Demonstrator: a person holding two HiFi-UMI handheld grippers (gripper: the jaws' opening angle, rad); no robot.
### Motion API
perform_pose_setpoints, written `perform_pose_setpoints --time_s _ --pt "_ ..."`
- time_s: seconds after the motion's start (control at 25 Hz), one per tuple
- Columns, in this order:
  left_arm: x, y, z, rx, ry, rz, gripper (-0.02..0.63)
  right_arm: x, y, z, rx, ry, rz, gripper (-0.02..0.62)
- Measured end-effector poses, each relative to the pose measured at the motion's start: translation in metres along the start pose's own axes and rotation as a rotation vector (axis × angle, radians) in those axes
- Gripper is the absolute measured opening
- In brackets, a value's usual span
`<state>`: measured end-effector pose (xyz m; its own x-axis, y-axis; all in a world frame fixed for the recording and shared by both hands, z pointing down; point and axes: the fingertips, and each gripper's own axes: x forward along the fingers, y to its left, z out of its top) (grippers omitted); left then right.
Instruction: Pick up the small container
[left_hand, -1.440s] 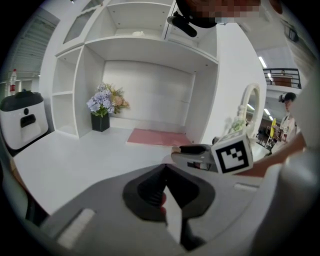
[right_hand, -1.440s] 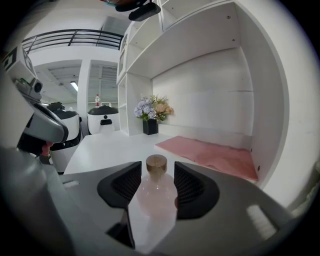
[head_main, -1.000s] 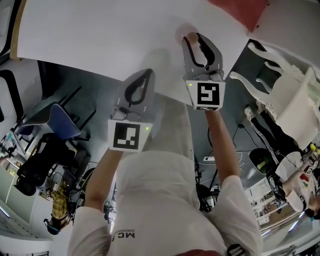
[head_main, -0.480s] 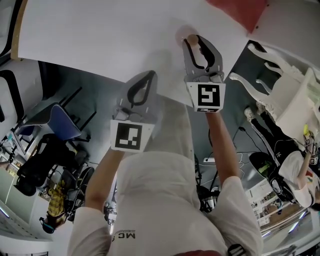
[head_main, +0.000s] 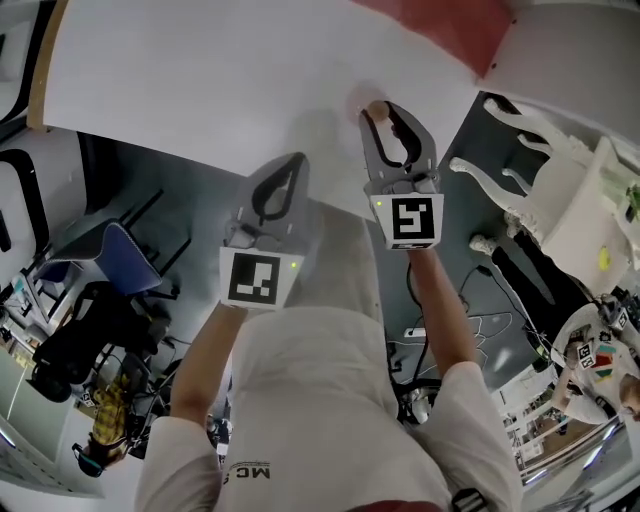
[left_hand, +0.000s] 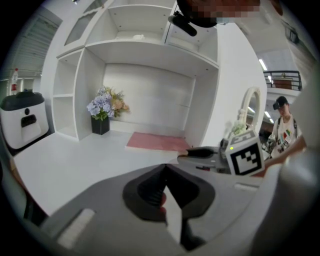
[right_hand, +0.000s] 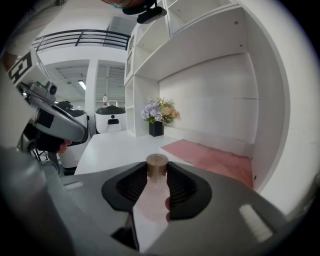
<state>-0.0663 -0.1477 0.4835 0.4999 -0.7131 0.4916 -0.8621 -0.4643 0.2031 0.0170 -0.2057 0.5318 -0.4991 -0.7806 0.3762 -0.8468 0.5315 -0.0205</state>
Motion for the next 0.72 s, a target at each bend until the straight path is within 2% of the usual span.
perform_pose_setpoints --time_s 0.16,0.72 --pt "-0.006 -0.002 0.012 0.014 -0.008 -0.004 0.000 -0.015 0.001 0.025 0.006 -0.044 0.004 0.123" --pt "-0.044 -0.027 0.071 0.036 -0.066 -0.037 0.000 -0.093 0.013 0.111 0.045 -0.099 0.017 0.123"
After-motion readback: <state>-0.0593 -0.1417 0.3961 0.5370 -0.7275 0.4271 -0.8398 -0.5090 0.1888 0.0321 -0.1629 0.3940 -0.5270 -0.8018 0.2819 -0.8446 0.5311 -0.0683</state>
